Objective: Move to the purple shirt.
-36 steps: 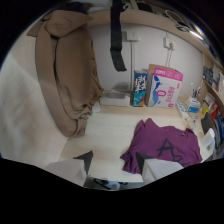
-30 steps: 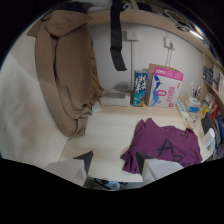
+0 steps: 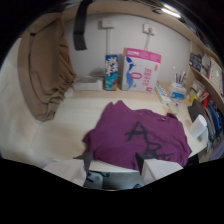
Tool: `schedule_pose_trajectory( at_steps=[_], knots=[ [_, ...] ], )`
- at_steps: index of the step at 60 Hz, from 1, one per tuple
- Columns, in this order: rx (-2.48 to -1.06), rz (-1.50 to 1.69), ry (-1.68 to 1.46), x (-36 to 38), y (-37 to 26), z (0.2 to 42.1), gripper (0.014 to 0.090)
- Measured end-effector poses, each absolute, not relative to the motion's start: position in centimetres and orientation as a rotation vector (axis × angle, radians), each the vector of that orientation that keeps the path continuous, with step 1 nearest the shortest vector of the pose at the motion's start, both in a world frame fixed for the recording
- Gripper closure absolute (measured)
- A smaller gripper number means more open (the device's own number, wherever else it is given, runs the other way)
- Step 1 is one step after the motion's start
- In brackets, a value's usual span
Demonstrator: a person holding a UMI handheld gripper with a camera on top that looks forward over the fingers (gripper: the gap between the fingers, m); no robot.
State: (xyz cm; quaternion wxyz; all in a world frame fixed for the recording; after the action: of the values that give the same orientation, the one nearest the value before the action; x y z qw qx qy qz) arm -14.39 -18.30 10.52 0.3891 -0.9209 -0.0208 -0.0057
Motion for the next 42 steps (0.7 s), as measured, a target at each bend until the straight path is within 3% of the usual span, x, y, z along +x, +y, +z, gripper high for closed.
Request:
schedule_pose_trajectory(
  at_steps=[18,42],
  knots=[
    [-2.361,-0.090,0.073,-3.9,-16.0,6.2,0.0183],
    [-2.365,-0.038,0.101,-0.5,-9.6,4.8,0.0179]
  ],
)
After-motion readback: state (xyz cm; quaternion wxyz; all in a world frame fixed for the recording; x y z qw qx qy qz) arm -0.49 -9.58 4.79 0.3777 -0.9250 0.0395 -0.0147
